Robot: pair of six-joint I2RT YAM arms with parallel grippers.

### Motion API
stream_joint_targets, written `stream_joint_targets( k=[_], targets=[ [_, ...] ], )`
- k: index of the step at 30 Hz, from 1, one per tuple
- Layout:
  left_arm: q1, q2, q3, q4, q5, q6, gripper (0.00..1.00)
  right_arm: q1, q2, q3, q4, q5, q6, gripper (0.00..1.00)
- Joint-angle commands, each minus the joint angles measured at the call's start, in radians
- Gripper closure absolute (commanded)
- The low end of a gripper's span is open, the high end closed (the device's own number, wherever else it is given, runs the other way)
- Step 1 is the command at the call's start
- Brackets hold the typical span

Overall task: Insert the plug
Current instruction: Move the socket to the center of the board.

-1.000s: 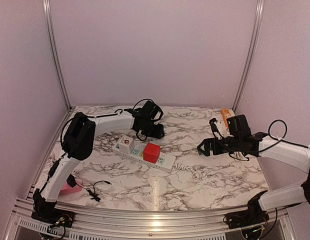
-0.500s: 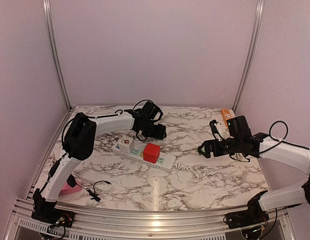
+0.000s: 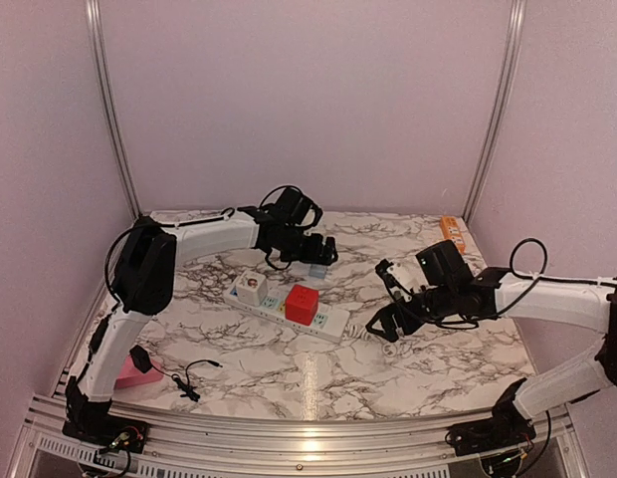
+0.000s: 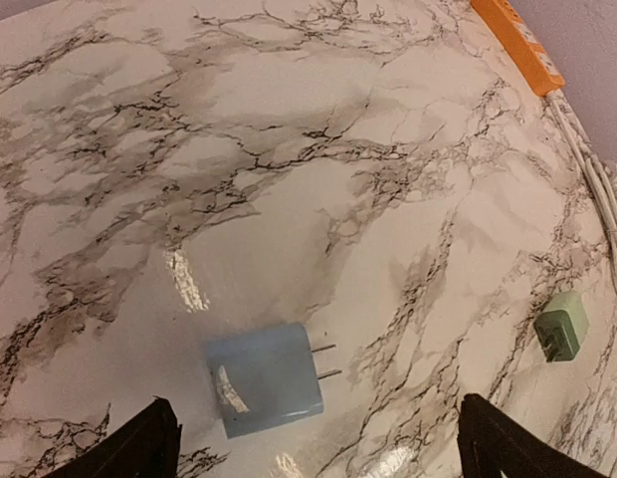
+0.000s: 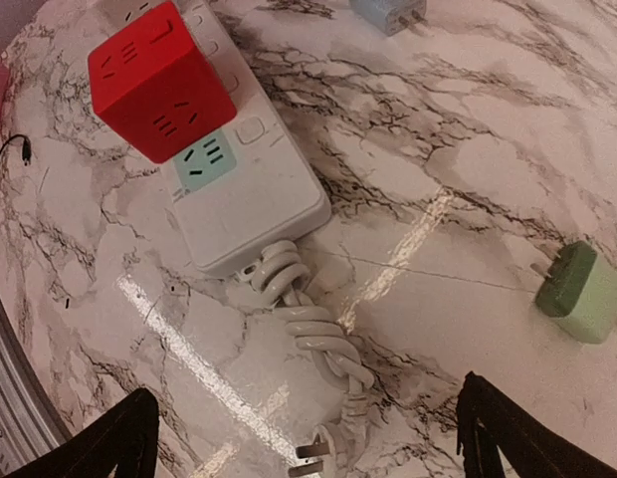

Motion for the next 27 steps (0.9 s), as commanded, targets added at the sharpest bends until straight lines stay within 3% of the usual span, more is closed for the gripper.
stream_joint_targets(
  k=[1, 5, 16, 27],
  targets=[
    [0.029, -0.253, -0.091, 0.027, -0.007, -0.018, 0.01, 0.113, 0.114, 0.101, -0.034, 0.056, -0.077, 0.01],
    [0.035, -0.488, -0.295, 0.027, -0.056, -0.029, 0.01, 0.188, 0.197, 0.189, -0.075, 0.117, -0.137, 0.02],
    [0.045, -1.139, -0.926, 0.030, -0.235, -0.009, 0.01, 0.195, 0.438, 0.359, -0.119, 0.150, -0.221, 0.01],
    [0.079, -1.572, -1.236, -0.102, -0.294, -0.058, 0.01, 0.195, 0.583, 0.448, -0.114, 0.107, -0.273, 0.01]
  ],
)
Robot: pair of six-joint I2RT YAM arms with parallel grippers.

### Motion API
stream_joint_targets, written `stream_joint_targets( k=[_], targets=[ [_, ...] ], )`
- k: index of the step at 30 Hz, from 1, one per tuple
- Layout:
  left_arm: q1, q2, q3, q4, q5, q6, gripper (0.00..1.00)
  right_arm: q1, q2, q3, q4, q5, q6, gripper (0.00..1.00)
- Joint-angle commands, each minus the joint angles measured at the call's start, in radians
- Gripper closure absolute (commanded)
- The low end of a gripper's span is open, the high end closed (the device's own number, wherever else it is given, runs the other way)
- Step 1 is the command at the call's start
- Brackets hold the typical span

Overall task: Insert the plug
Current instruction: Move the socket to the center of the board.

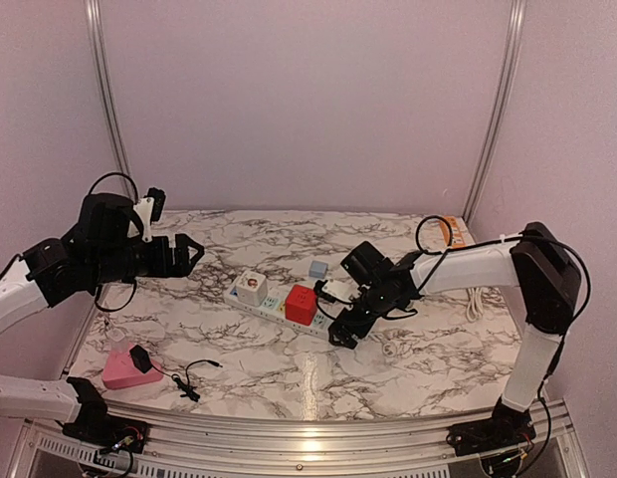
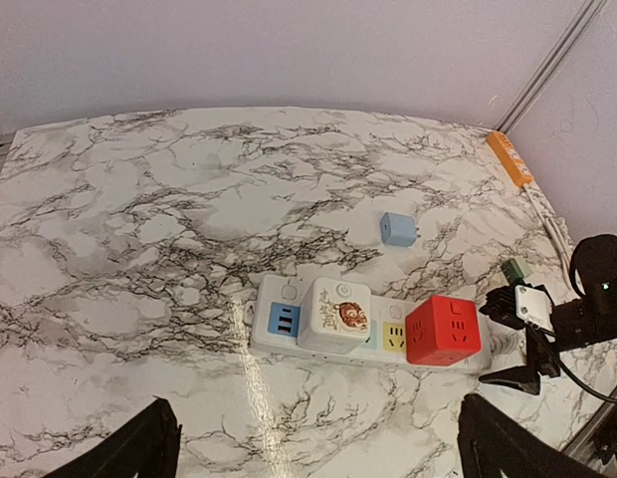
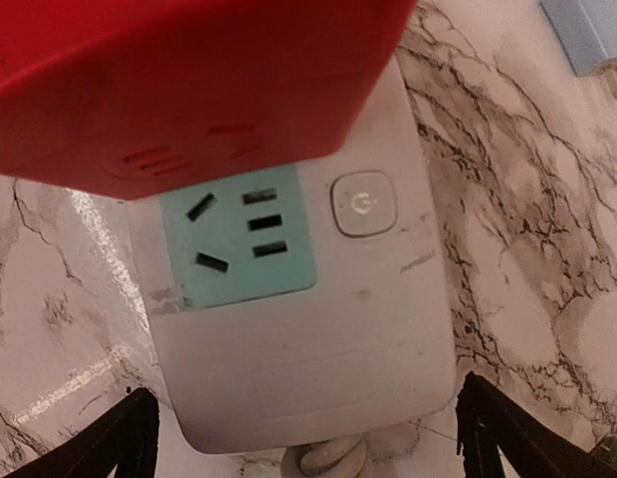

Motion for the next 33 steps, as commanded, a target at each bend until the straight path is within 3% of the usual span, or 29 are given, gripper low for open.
stream_joint_targets(
  k=[1, 5, 18, 33],
  targets=[
    [0.011, -0.108, -0.061, -0.072, -0.036, -0.030, 0.01, 0.004, 0.030, 0.045, 0.013, -0.042, -0.031, 0.02],
    [0.020, -0.155, -0.076, -0.100, -0.070, -0.037, 0.01, 0.005, 0.056, 0.050, 0.041, -0.099, -0.030, 0.05],
    [0.040, -0.141, -0.109, -0.085, -0.101, -0.067, 0.01, 0.075, 0.087, 0.062, 0.139, -0.072, 0.090, 0.35],
    [0.056, -0.159, -0.154, -0.064, -0.117, -0.104, 0.01, 0.213, 0.273, 0.273, 0.179, -0.048, 0.265, 0.38]
  ],
)
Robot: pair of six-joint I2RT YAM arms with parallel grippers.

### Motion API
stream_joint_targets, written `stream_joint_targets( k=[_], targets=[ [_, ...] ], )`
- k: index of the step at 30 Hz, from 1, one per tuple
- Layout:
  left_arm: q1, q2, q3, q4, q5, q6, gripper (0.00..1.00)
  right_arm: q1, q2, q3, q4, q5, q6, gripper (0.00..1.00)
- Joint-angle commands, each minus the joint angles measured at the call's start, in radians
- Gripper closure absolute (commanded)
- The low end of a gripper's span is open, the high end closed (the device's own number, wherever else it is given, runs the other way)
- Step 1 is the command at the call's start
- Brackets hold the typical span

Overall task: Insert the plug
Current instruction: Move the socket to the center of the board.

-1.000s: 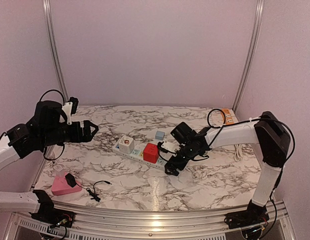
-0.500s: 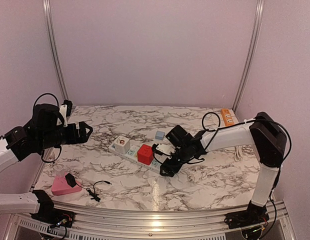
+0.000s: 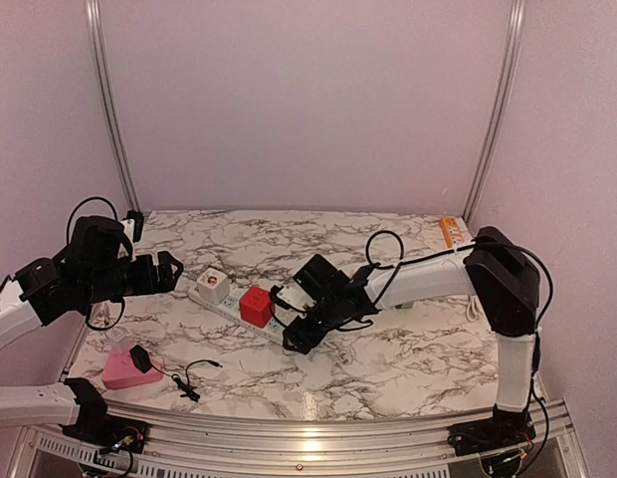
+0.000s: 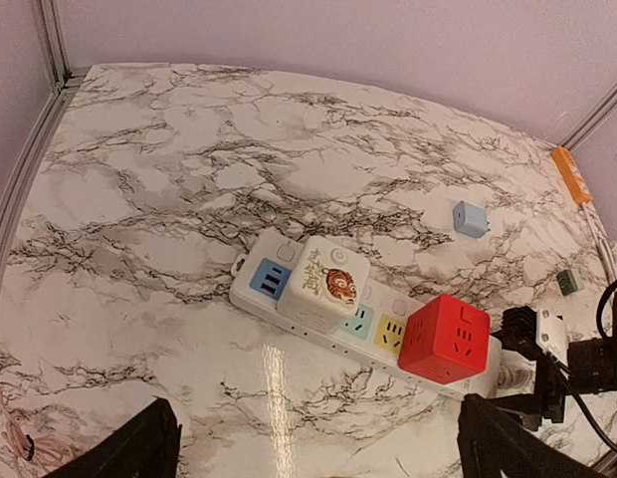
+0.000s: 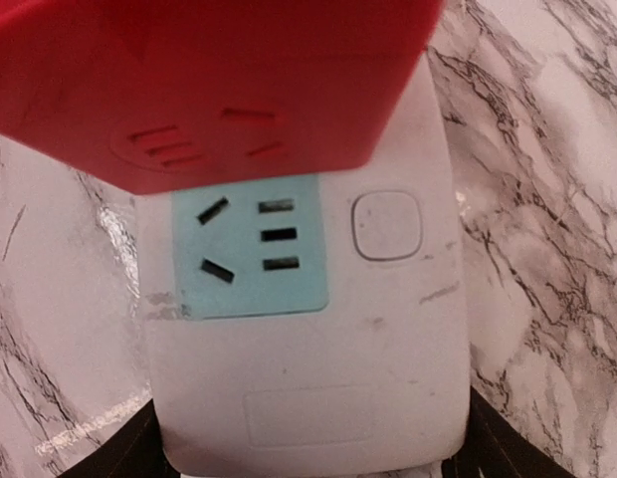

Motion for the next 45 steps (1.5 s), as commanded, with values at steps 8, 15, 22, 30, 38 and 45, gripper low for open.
stream_joint_targets(
  k=[8, 15, 22, 30, 38, 45],
  targets=[
    [0.016, -0.033, -0.022, 0.017, -0.032, -0.017, 0.01, 0.126, 0.200, 0.262, 0.061, -0.031, 0.176, 0.38],
    [0.021, -0.056, -0.045, 0.015, -0.034, -0.023, 0.01, 0.184, 0.287, 0.383, 0.042, 0.004, 0.222, 0.38],
    [0.026, -0.076, -0.048, 0.016, -0.034, -0.024, 0.01, 0.213, 0.321, 0.407, 0.033, 0.083, 0.242, 0.37],
    [0.028, -0.075, -0.044, 0.015, -0.032, -0.030, 0.01, 0.264, 0.335, 0.393, 0.048, 0.183, 0.214, 0.37],
    [0.031, -0.068, -0.042, 0.017, -0.032, -0.034, 0.01, 0.324, 0.341, 0.385, 0.071, 0.199, 0.228, 0.37],
    [0.031, -0.064, -0.040, 0.020, -0.032, -0.033, 0.01, 0.338, 0.352, 0.403, 0.077, 0.196, 0.224, 0.37]
  ],
)
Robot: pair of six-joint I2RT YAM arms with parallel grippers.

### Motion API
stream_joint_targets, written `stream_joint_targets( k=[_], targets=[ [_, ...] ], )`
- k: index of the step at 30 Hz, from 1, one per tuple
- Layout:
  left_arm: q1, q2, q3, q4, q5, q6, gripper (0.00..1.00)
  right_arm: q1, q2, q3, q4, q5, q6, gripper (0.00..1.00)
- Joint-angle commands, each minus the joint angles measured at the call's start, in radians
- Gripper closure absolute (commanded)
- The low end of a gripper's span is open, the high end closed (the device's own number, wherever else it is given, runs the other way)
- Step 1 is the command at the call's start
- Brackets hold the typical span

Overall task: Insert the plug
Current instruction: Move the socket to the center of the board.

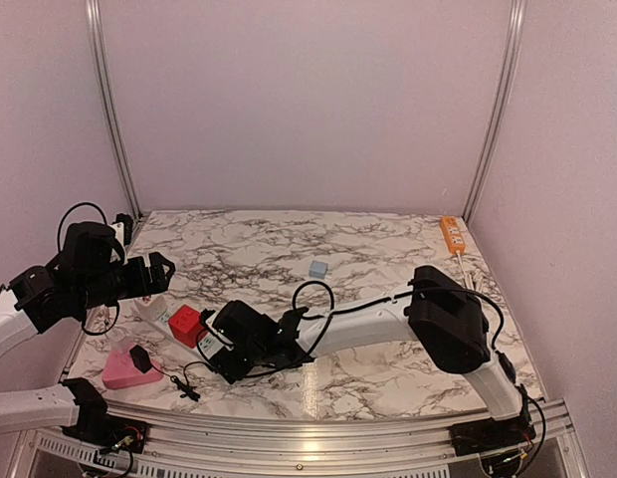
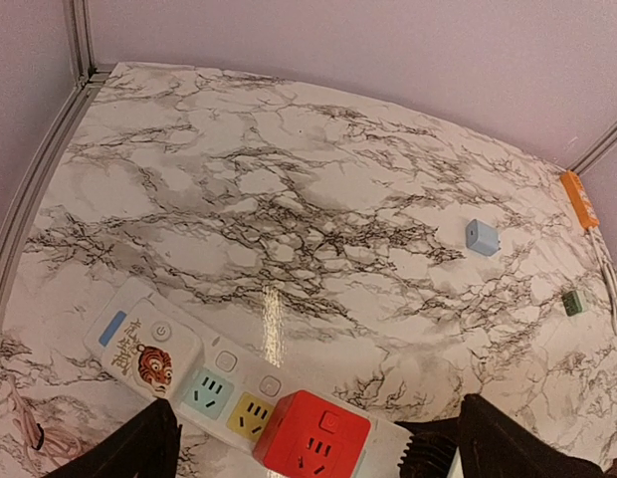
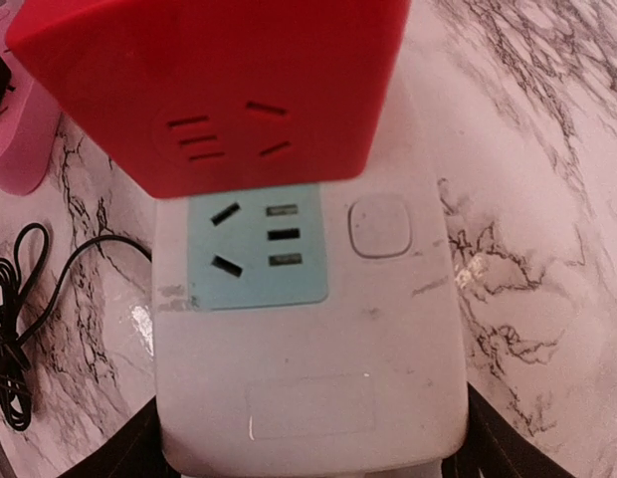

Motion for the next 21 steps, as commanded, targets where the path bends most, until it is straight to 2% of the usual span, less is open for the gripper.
stream_joint_targets(
  k=[1, 6, 11, 21],
  targets=[
    [0.005, -0.001, 0.002, 0.016, -0.006, -0.006, 0.01, 0.032, 0.050, 0.019, -0.021, -0.036, -0.003, 0.37],
    [0.006, -0.003, -0.005, 0.016, -0.006, -0.007, 0.01, 0.034, 0.054, 0.020, -0.021, -0.024, -0.005, 0.31],
    [0.007, -0.010, -0.015, 0.017, -0.006, -0.009, 0.01, 0.034, 0.044, 0.009, -0.030, -0.002, -0.015, 0.15],
    [0.009, -0.023, -0.040, 0.024, 0.002, -0.020, 0.01, 0.034, -0.012, -0.016, -0.032, 0.043, -0.038, 0.10]
  ],
)
